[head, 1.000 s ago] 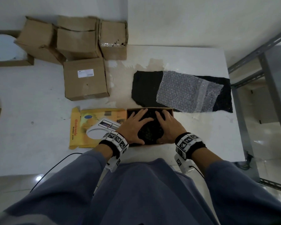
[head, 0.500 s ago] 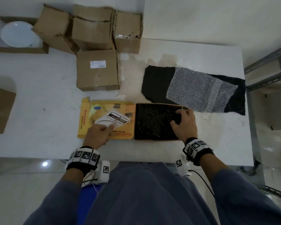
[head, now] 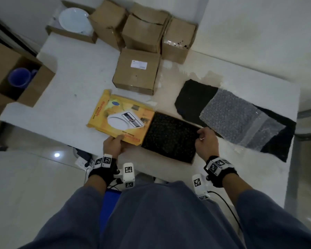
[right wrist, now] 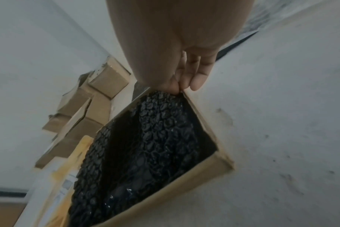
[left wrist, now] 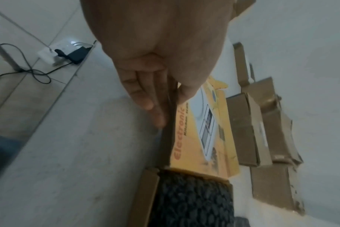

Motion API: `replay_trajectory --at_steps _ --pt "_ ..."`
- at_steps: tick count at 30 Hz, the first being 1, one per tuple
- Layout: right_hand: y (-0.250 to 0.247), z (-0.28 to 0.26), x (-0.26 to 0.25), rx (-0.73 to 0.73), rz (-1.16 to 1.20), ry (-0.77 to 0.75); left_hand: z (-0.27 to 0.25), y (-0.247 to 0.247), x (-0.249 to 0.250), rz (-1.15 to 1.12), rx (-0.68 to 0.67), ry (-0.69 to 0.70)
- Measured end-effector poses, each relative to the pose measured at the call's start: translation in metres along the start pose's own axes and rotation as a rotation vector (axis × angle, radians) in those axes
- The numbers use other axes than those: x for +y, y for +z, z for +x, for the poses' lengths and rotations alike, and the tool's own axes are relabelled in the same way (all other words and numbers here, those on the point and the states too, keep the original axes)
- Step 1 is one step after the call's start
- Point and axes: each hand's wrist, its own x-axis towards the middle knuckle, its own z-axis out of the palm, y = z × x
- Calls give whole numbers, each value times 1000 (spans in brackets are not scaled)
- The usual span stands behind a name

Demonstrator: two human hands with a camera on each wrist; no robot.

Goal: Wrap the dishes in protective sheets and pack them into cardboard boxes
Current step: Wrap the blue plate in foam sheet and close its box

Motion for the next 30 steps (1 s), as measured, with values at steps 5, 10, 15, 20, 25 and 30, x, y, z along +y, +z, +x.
replay_trajectory --at_steps 5,10,15,20,25,30 --pt "3 3 -14 -228 -104 -157 -25 -9 8 -98 124 208" --pt "-6 10 -52 -272 -308 -227 -50 -3 4 -1 107 375" --pt "-2 30 -108 -399 63 -348 -59 5 -5 266 164 516" --pt "7 45 -154 -477 161 -523 -76 15 -10 282 65 505" --pt "7 61 -153 -625 203 -656 -79 16 -18 229 -96 490" --pt "-21 55 -121 -723 335 -565 -74 20 -15 11 -161 292"
